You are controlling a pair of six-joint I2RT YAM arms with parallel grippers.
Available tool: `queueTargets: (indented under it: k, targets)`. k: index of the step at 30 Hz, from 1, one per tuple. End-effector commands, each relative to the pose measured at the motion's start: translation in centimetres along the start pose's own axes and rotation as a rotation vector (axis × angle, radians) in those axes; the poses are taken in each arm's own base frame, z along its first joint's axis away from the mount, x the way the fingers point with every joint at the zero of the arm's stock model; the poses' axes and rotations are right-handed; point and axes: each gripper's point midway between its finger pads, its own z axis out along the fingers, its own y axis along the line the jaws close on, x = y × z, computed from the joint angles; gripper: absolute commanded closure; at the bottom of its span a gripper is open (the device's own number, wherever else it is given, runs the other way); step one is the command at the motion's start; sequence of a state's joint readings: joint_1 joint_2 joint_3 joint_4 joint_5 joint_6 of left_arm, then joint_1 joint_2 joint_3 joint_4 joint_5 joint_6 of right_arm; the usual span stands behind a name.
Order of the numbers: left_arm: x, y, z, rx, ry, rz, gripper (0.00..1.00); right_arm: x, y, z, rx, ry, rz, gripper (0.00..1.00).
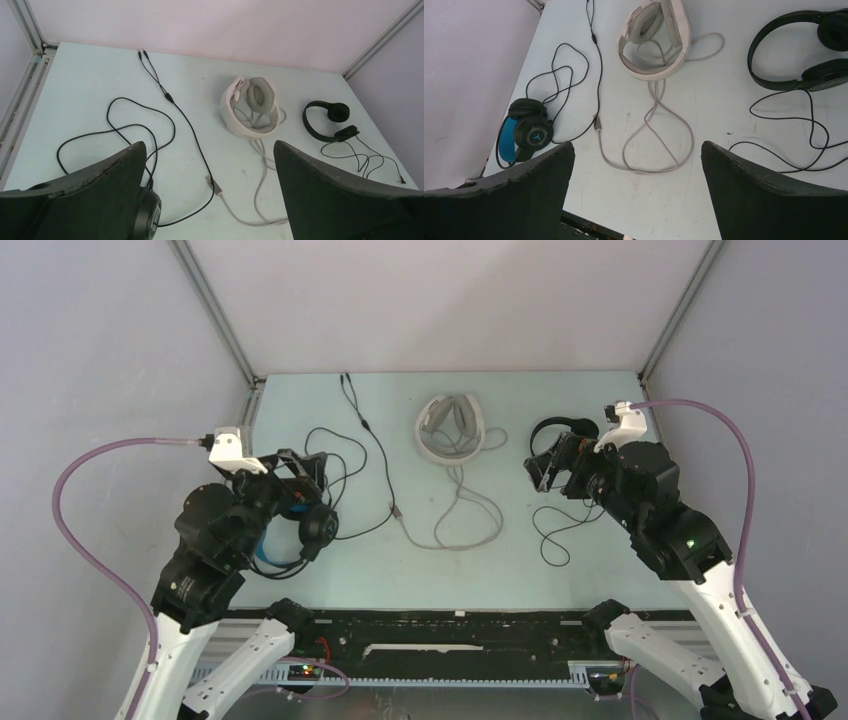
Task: Wrap the headphones
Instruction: Pick up the headphones from the corner of the board.
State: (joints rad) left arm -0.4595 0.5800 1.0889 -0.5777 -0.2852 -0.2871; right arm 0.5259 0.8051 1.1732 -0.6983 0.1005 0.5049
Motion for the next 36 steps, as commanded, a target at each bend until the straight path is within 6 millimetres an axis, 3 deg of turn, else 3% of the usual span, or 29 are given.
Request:
queueTargets:
  k: [1,7,13,18,24,26,32,36]
  targets:
    - [0.5,0.4,0.4,-0.015,-0.007,0.019,0.0,-0.7,0.2,0.0,-0.007,-0.038,0.03,0.0]
    - [1.1,0.0,0.5,0.012,0.009,0.014,0.0,-1.5,1.3,-0.8,-0.061,-0.097,0.013,0.01]
    - [3.5,-0.6,1.0,0.062,0.075,0.051,0.0,-1.8,-1.9,1.4,0.141,-0.139,-0.093,0.06]
    - [5.8,-0.8,1.4,0.098,0.127,0.085,0.0,-1.2,-7.3,5.5,0.404,-0.071,-0.221,0.1]
    - [7.4,-1.1,1.5,0.133,0.102,0.04,0.0,1.5,-15.9,9.3,0.616,0.12,-0.139,0.15]
    - [7.9,-0.6,1.6,0.114,0.099,0.043,0.0,1.9,-17.8,10.3,0.615,0.158,-0.102,0.15]
    - [8.2,0.4,1.6,0.074,0.101,0.068,0.0,-0.7,-21.4,15.4,0.491,0.184,-0.233,0.15]
    - [9.0,0.7,1.8,0.059,0.135,0.084,0.0,-0.4,-24.5,19.4,0.48,0.265,-0.256,0.16]
